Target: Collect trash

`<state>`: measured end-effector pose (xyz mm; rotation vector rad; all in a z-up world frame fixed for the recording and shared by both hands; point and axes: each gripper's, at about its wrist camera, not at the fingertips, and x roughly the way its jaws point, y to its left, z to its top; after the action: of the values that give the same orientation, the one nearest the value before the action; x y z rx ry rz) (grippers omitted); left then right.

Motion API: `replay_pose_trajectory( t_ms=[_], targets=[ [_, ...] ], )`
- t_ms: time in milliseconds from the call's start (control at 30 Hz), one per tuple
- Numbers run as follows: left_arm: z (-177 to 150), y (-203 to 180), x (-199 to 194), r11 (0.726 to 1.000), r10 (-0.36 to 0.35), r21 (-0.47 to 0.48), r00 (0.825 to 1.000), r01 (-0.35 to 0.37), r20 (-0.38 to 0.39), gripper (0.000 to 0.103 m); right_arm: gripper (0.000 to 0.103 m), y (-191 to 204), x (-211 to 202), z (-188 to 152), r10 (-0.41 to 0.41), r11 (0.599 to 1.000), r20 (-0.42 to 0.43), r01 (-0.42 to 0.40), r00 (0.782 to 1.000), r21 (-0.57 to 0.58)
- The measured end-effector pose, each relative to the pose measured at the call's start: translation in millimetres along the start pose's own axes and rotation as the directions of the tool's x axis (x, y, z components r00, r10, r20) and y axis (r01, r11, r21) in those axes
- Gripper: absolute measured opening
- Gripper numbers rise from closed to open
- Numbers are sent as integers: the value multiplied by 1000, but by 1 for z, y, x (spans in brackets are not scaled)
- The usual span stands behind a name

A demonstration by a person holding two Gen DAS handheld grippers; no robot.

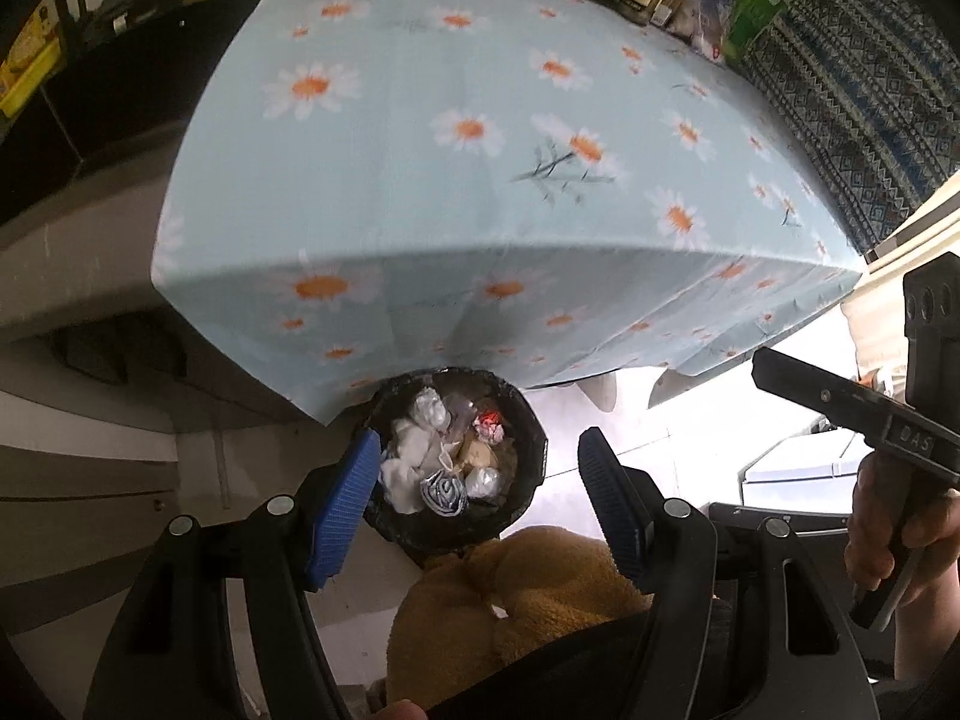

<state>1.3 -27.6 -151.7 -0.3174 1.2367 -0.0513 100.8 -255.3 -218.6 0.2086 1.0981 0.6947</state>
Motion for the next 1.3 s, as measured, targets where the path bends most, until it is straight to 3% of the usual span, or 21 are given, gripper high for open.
replay_pose_trajectory(
  t_ms=[33,267,367,400,433,467,567,633,767,1300],
  targets=[
    [3,-2,-6,1000,-1,-1,1000,1,10,76,64,1,-6,3,8,1000,11,-8,1000,-6],
    [18,-16,-39,999,40,-14,997,-39,63,77,64,1,-46,27,8,999,79,-5,997,-37],
    [24,-26,-55,999,49,-24,994,-46,103,83,65,3,-63,34,0,998,110,7,994,-63],
    [27,-31,-60,998,52,-24,992,-49,118,83,67,3,-68,36,0,998,119,8,993,-69],
    [30,-35,-64,998,57,-21,990,-55,132,83,80,3,-73,37,3,997,132,7,991,-74],
    [31,-38,-68,998,63,-17,988,-61,143,84,84,3,-80,39,10,997,151,3,988,-81],
    [37,-50,-80,997,73,-10,980,-72,187,84,85,1,-92,44,6,995,174,12,985,-102],
    [40,-57,-87,997,77,-11,973,-76,216,94,88,0,-100,46,2,994,192,18,981,-103],
    [42,-64,-98,996,89,-16,960,-88,264,96,98,0,-117,48,18,993,231,10,973,-119],
    [51,-82,-117,992,124,-27,938,-122,325,96,98,16,-145,52,-19,976,279,78,960,-202]
  ],
)
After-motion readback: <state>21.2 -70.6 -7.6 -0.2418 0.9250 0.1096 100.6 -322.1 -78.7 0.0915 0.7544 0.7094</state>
